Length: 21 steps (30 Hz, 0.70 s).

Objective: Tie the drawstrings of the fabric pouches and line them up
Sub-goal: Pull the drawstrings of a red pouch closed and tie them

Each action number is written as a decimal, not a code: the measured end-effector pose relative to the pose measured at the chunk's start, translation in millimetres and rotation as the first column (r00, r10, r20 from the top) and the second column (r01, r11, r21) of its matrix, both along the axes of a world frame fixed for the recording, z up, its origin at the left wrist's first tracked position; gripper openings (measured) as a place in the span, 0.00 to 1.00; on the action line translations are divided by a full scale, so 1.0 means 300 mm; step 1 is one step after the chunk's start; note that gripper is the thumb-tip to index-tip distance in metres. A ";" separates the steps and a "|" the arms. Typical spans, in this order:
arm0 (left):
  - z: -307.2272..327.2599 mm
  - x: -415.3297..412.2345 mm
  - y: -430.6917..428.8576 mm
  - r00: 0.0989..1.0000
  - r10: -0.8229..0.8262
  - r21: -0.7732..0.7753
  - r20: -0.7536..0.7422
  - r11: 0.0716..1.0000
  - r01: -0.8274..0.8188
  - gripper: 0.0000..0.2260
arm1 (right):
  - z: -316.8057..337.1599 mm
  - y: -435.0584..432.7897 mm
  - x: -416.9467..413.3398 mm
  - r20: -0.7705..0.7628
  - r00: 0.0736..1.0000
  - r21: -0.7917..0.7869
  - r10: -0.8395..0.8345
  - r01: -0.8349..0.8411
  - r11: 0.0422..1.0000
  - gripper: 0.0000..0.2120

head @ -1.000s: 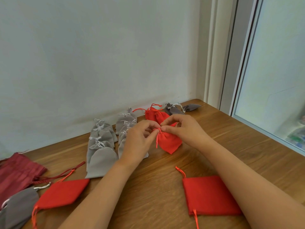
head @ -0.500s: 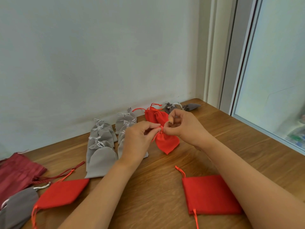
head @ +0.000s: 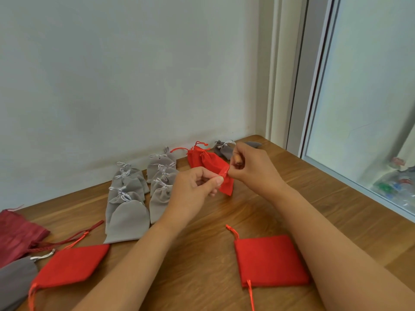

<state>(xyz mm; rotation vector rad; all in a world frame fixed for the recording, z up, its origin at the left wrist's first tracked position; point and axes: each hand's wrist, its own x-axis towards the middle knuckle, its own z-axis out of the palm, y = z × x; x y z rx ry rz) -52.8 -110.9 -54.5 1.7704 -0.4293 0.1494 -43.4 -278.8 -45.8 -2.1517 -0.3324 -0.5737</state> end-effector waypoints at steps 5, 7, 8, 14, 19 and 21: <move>-0.031 0.015 0.018 0.996 0.080 -0.003 0.028 0.997 -0.080 0.06 | 0.008 0.005 -0.003 -0.124 0.992 0.246 0.028 0.003 0.969 0.15; -0.041 0.024 0.023 0.996 0.090 0.032 -0.022 0.995 -0.089 0.15 | 0.013 0.006 0.001 -0.191 0.978 0.407 0.089 -0.003 0.914 0.14; -0.043 0.027 0.021 0.995 0.088 0.051 -0.047 0.995 -0.086 0.18 | 0.015 0.007 0.002 -0.220 0.968 0.464 0.124 -0.008 0.886 0.14; -0.031 0.025 0.001 0.995 0.075 0.095 -0.064 0.993 -0.069 0.05 | 0.008 0.037 -0.003 -0.264 0.941 0.561 0.211 -0.028 0.827 0.13; 0.005 0.033 0.002 0.954 -0.002 -0.146 -0.300 0.988 -0.044 0.11 | 0.010 0.003 0.007 -0.278 0.918 0.533 0.281 -0.096 0.841 0.10; 0.015 0.035 -0.006 0.938 -0.040 -0.188 -0.345 0.982 -0.028 0.10 | -0.004 -0.002 0.010 -0.319 0.889 0.498 0.328 -0.137 0.856 0.11</move>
